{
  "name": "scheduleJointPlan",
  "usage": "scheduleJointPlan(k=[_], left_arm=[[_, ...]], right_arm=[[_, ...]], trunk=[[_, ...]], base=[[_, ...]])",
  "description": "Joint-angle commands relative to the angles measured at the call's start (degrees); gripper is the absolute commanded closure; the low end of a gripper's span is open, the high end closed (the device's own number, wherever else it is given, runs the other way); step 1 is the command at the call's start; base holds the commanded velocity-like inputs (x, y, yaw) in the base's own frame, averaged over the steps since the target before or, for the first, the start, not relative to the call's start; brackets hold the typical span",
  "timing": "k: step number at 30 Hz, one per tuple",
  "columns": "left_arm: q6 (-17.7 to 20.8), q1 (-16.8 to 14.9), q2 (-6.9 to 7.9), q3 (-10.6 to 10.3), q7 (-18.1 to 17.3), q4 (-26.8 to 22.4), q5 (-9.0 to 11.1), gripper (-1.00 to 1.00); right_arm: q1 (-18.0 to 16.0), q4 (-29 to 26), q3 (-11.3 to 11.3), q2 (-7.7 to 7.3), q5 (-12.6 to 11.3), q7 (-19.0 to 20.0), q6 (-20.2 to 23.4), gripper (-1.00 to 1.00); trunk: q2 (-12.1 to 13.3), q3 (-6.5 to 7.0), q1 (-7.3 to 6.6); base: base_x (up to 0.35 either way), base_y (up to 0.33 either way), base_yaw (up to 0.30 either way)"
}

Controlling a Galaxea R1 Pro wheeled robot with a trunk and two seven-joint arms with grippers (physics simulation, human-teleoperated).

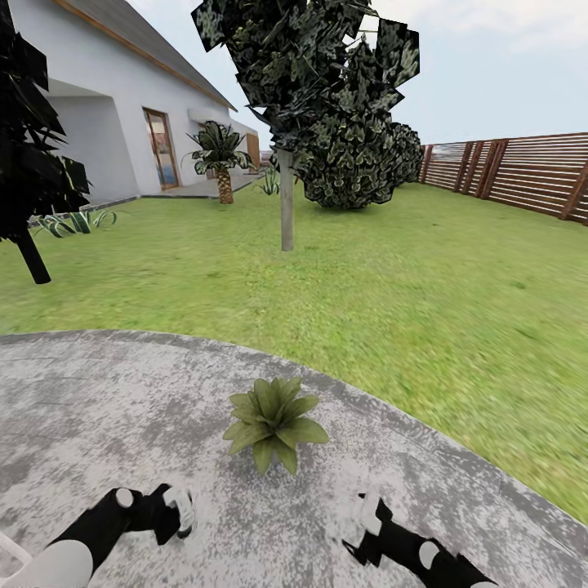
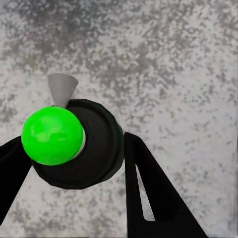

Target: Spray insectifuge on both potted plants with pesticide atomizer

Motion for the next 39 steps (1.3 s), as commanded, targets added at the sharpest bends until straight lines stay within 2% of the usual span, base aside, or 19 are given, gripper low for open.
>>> scheduleJointPlan(k=[1, 3, 4, 6, 8, 9, 10, 11, 13, 14, 16, 21, 24, 28, 29, 32, 33, 36, 39], left_arm=[[1.9, -0.1, -0.14, 0.9, -0.2, -0.1, -0.6, 1.0], [4.6, -0.3, -0.38, 1.3, -0.2, -0.2, -0.6, 1.0], [6.0, -0.3, -0.55, 1.4, -0.1, -0.3, -0.5, 1.0], [7.9, -0.4, -0.71, 1.5, -0.2, -0.3, -0.5, 1.0], [10.8, -0.6, -0.85, 1.6, -0.2, -0.3, -0.4, 1.0], [12.9, -0.7, -0.92, 1.7, -0.2, -0.3, -0.4, 1.0], [15.9, -0.7, -1.05, 1.8, -0.3, -0.3, 0.0, 1.0], [17.3, -0.8, -1.18, 1.8, -0.3, -0.3, 0.5, 1.0], [19.7, -0.8, -1.36, 1.8, -0.4, -0.3, 2.2, 1.0], [21.0, -0.8, -1.42, 1.7, -0.4, -0.4, 3.7, 1.0], [23.2, -0.9, -1.53, 1.7, -0.4, -0.4, 5.5, 1.0], [30.6, -1.7, -1.62, 1.6, -0.6, -0.4, 6.4, 1.0], [32.5, -1.8, -1.57, 1.5, -0.7, -0.4, 6.5, 1.0], [33.5, -3.3, -1.92, 1.6, -0.6, -0.3, 6.5, 1.0], [36.2, -4.5, -2.41, 1.6, -0.6, -0.4, 6.4, 1.0], [39.0, -4.8, -2.63, 1.1, -0.7, -0.3, 6.3, 1.0], [39.3, -5.0, -2.56, 1.2, -0.9, -0.3, 6.4, 1.0], [44.5, -5.6, -2.92, 1.1, -3.6, -0.5, 6.2, 1.0], [46.2, -6.1, -3.05, 1.0, -4.6, -0.6, 6.0, 1.0]], right_arm=[[0.0, 1.6, -0.5, -1.04, -0.1, -3.2, -0.2, -1.0], [0.0, 2.8, -0.4, -2.57, -0.3, -6.2, -0.2, -1.0], [0.0, 3.2, -0.5, -3.92, -0.4, -7.3, -0.2, -1.0], [0.1, 4.2, -0.9, -5.16, -0.5, -8.1, -0.2, -1.0], [0.1, 6.7, -4.6, -5.82, -0.5, -8.7, -0.2, -1.0], [0.1, 8.1, -8.3, -5.97, -0.5, -9.8, -0.2, -1.0], [0.2, 9.4, -13.5, -6.07, -0.5, -12.8, -0.1, -1.0], [0.2, 9.8, -15.7, -6.09, -0.4, -14.7, 0.0, -1.0], [0.3, 10.4, -18.9, -6.12, -0.4, -18.8, 0.2, -1.0], [0.6, 10.7, -20.5, -6.13, -0.5, -21.0, 0.4, -1.0], [1.2, 11.0, -22.5, -6.13, -0.5, -22.8, 0.5, -1.0], [1.8, 11.1, -30.8, -5.91, -0.5, -23.5, 0.7, -1.0], [1.9, 11.1, -33.1, -5.49, -0.5, -23.6, 1.3, -1.0], [1.9, 11.1, -36.4, -5.31, -0.6, -23.6, 5.2, -1.0], [1.9, 10.8, -38.9, -5.33, -0.5, -23.7, 6.0, -1.0], [1.9, 10.6, -40.8, -5.37, -0.5, -23.6, 6.3, -1.0], [1.9, 10.7, -40.7, -5.38, -0.5, -23.6, 6.3, -1.0], [2.0, 10.8, -40.6, -5.9, -0.3, -23.7, 6.2, -1.0], [2.1, 10.9, -40.6, -6.23, -0.3, -23.6, 6.2, -1.0]], trunk=[[0.0, -0.05, -0.01], [0.0, -0.05, -0.01], [0.0, -0.05, -0.01], [0.0, -0.05, -0.01], [0.0, -0.05, -0.01], [0.0, -0.05, -0.01], [0.0, -0.05, -0.01], [0.0, -0.05, -0.01], [0.0, -0.05, -0.01], [0.0, -0.05, -0.01], [0.0, -0.05, -0.01], [0.0, -0.05, -0.01], [0.0, -0.05, -0.01], [0.0, -0.05, -0.01], [0.0, -0.05, -0.01], [0.0, -0.05, -0.01], [0.0, -0.05, -0.01], [0.0, -0.05, -0.01], [0.0, -0.05, -0.01]], base=[[0.0, 0.0, 0.0], [0.0, 0.0, 0.0], [0.0, 0.0, 0.0], [0.0, 0.0, 0.0], [0.0, 0.0, 0.0], [0.0, 0.0, 0.0], [0.0, 0.0, 0.0], [0.0, 0.0, 0.0], [0.0, 0.0, 0.0], [0.0, 0.0, 0.0], [0.0, 0.0, 0.0], [0.0, 0.0, 0.0], [0.0, 0.0, 0.0], [0.0, 0.0, 0.0], [0.0, 0.0, 0.0], [0.0, 0.0, 0.0], [0.0, 0.0, 0.0], [0.0, 0.0, 0.0], [0.003, 0.0, 0.0]])
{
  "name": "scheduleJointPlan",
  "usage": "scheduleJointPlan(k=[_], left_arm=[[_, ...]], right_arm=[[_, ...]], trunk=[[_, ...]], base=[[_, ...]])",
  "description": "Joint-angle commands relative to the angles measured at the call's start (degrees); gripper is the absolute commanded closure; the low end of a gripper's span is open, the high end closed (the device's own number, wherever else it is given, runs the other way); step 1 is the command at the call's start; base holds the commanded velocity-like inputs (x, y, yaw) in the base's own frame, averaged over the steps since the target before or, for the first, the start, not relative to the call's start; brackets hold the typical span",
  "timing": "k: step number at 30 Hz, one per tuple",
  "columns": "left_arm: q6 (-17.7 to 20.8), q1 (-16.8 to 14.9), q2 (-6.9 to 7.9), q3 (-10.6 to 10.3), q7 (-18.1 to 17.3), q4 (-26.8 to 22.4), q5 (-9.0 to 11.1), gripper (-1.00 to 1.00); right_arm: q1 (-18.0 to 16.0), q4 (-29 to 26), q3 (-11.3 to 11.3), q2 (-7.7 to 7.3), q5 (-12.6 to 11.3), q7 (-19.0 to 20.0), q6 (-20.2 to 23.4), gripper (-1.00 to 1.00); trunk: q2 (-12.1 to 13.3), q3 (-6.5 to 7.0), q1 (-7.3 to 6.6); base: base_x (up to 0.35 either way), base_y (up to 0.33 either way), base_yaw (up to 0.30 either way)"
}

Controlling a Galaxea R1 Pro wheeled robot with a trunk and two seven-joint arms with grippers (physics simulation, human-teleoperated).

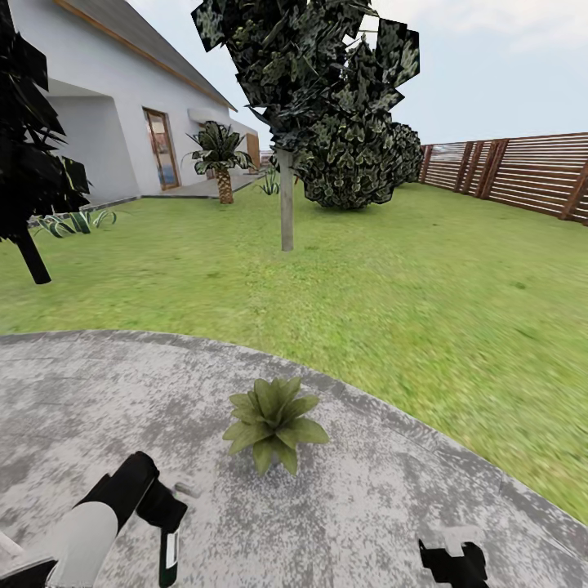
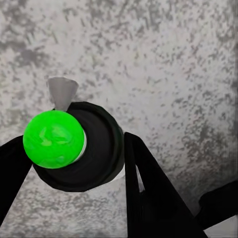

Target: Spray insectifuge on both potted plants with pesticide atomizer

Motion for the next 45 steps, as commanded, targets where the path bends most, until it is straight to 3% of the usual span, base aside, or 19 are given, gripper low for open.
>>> scheduleJointPlan(k=[1, 12, 18, 20, 23, 28, 29, 31, 35, 45], left_arm=[[0.5, -0.1, -0.01, 0.5, -0.4, -0.1, -0.5, 1.0], [1.4, 0.3, 0.07, 0.3, -0.6, -3.5, -0.7, 1.0], [1.5, -1.3, 0.38, 0.1, -1.5, -3.7, -1.0, 1.0], [1.6, -2.6, 0.57, -2.2, -6.0, -3.7, -4.1, 1.0], [2.0, -4.0, 1.27, -2.7, -10.1, -3.8, -6.4, 1.0], [2.0, -4.3, 1.6, -3.5, -13.4, -4.1, -6.8, 1.0], [2.0, -4.3, 1.53, -4.1, -13.7, -4.0, -6.8, 1.0], [2.0, -4.2, 1.17, -7.3, -14.9, -3.9, -6.7, 1.0], [1.9, -3.5, 1.15, -9.6, -17.1, -3.8, -6.8, 1.0], [1.9, -3.2, 1.3, -9.9, -17.1, -3.2, -6.9, 1.0]], right_arm=[[0.3, 0.1, -0.3, -0.04, 0.6, -0.3, -0.2, -1.0], [1.5, 0.3, -0.2, 0.12, 0.6, -0.4, -0.2, -1.0], [1.5, 0.3, -0.3, 0.24, 0.6, -0.4, -0.2, -1.0], [1.5, 0.2, -0.3, 0.51, 0.4, -0.4, -0.2, -1.0], [1.5, 0.2, -0.3, 0.42, 0.5, -0.4, -0.2, -1.0], [1.5, 0.1, -0.3, 0.41, 0.5, -0.4, -0.2, -1.0], [1.5, 0.1, -0.3, 0.41, 0.5, -0.4, -0.2, -1.0], [1.5, 0.2, -0.3, 0.41, 0.5, -0.4, -0.2, -1.0], [1.5, 0.2, -0.3, 0.41, 0.5, -0.4, -0.2, -1.0], [1.5, 0.2, -0.3, 0.5, 0.4, -0.4, -0.2, -1.0]], trunk=[[0.0, -0.05, -0.01], [0.0, -0.05, -0.01], [0.0, -0.05, -0.01], [0.0, -0.05, -0.01], [0.0, -0.05, -0.01], [0.0, -0.05, -0.01], [0.0, -0.05, -0.01], [0.0, -0.05, -0.01], [0.0, -0.05, -0.01], [0.0, -0.46, -0.01]], base=[[0.067, 0.0, 0.0], [0.306, 0.032, 0.0], [0.235, -0.024, 0.0], [0.006, 0.0, 0.0], [0.001, 0.0, 0.0], [0.023, 0.0, 0.0], [0.159, 0.0, 0.0], [0.19, 0.0, 0.0], [0.046, 0.0, 0.0], [0.181, 0.051, 0.0]])
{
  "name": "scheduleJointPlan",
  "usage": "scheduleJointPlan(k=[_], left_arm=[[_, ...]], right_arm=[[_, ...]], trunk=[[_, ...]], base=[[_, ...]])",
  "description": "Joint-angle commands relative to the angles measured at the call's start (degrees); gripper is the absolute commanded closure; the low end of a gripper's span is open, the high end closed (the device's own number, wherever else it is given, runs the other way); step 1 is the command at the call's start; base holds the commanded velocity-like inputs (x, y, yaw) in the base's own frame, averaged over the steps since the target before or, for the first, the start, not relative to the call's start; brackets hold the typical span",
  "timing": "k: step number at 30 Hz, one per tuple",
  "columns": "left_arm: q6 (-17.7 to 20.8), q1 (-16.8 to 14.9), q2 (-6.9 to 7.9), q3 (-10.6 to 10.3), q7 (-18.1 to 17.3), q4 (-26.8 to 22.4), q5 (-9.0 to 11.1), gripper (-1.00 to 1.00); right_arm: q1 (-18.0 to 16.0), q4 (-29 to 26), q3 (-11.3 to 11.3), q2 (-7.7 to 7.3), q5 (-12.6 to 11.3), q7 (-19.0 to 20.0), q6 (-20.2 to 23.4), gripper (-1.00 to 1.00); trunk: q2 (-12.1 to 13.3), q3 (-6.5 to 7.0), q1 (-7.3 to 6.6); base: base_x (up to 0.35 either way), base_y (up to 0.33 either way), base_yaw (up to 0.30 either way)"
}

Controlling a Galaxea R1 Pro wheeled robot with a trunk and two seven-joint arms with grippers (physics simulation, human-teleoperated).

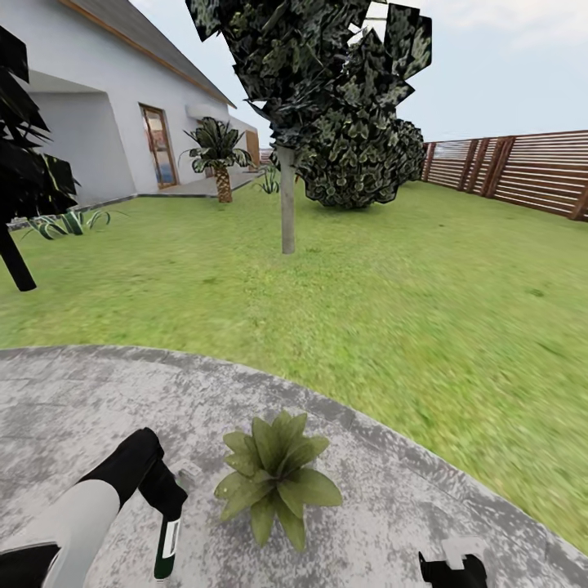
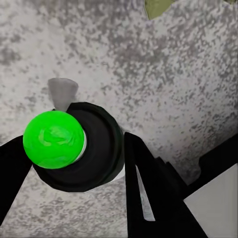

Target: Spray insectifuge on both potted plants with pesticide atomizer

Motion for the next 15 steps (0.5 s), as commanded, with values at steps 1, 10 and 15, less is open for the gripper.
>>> scheduleJointPlan(k=[1, 10, 15], left_arm=[[0.4, 0.0, -0.09, 0.5, -0.4, 0.0, -0.5, 1.0], [-0.2, 4.7, 0.52, 0.5, -0.3, -0.2, -2.6, 1.0], [0.0, 4.6, -0.16, 0.7, -0.2, -0.9, -2.6, 1.0]], right_arm=[[0.0, 0.1, -0.3, -0.08, 0.6, -0.4, -0.2, -1.0], [0.0, 0.0, -0.3, -0.2, 0.6, -0.4, -0.2, -1.0], [0.0, 0.0, -0.4, -0.25, 0.6, -0.4, -0.2, -1.0]], trunk=[[0.0, -0.06, 0.02], [0.0, -0.07, 0.02], [0.0, -0.08, 0.02]], base=[[0.196, 0.082, 0.0], [0.017, 0.007, 0.0], [0.168, 0.054, -0.027]])
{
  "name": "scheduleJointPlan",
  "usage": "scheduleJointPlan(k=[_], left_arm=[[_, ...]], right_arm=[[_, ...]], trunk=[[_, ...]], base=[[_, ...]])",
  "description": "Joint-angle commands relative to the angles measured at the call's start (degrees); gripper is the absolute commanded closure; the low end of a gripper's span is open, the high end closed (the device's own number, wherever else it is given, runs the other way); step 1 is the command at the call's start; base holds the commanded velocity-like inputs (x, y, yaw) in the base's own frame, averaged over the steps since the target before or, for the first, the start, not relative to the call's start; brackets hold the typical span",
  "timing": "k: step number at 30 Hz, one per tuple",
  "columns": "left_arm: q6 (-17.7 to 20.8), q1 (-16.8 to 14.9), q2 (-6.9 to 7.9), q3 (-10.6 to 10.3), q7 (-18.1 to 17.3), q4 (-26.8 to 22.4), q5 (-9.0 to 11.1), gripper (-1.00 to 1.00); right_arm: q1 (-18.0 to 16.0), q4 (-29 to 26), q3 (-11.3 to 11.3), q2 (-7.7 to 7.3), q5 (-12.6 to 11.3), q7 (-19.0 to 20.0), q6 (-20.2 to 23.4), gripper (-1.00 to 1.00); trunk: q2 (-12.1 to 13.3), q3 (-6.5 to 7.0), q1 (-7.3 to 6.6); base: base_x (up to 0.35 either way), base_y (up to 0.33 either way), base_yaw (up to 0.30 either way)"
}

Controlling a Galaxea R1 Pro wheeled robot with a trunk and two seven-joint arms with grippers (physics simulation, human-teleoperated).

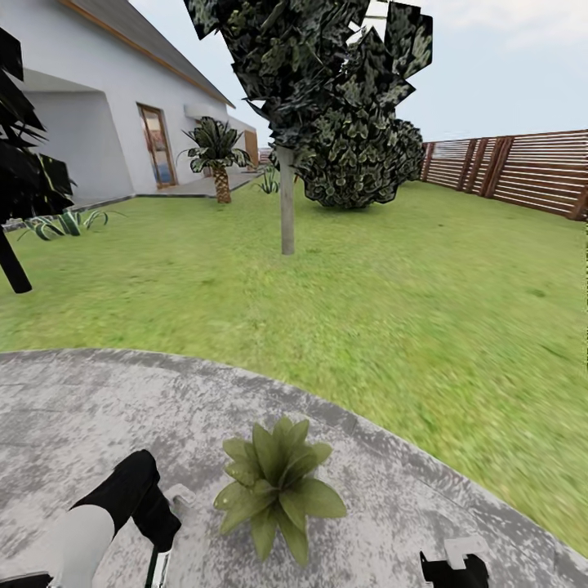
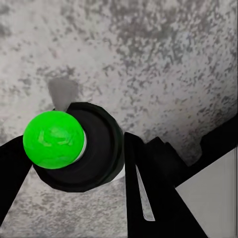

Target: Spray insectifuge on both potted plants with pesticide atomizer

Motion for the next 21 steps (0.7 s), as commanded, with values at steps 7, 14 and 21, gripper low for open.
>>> scheduleJointPlan(k=[7, 14, 21], left_arm=[[0.3, 0.0, 0.61, 0.2, -0.2, -0.1, -0.6, 1.0], [-0.1, 1.2, 1.1, 0.3, 3.7, 1.0, -0.5, 1.0], [-0.1, 2.3, 0.37, 0.8, 3.9, 0.2, 0.0, 1.0]], right_arm=[[-0.1, 0.0, -2.3, -0.15, 0.6, -0.4, -0.2, -1.0], [-0.1, 0.0, -2.5, -0.14, 0.6, -0.4, -0.2, -1.0], [-0.1, 0.1, -2.5, -0.1, 0.6, -0.4, -0.2, -1.0]], trunk=[[0.0, -0.39, 0.02], [0.0, -0.9, 0.02], [0.0, -1.54, 0.02]], base=[[0.126, 0.065, -0.133], [0.001, 0.0, -0.002], [0.0, 0.0, 0.0]])
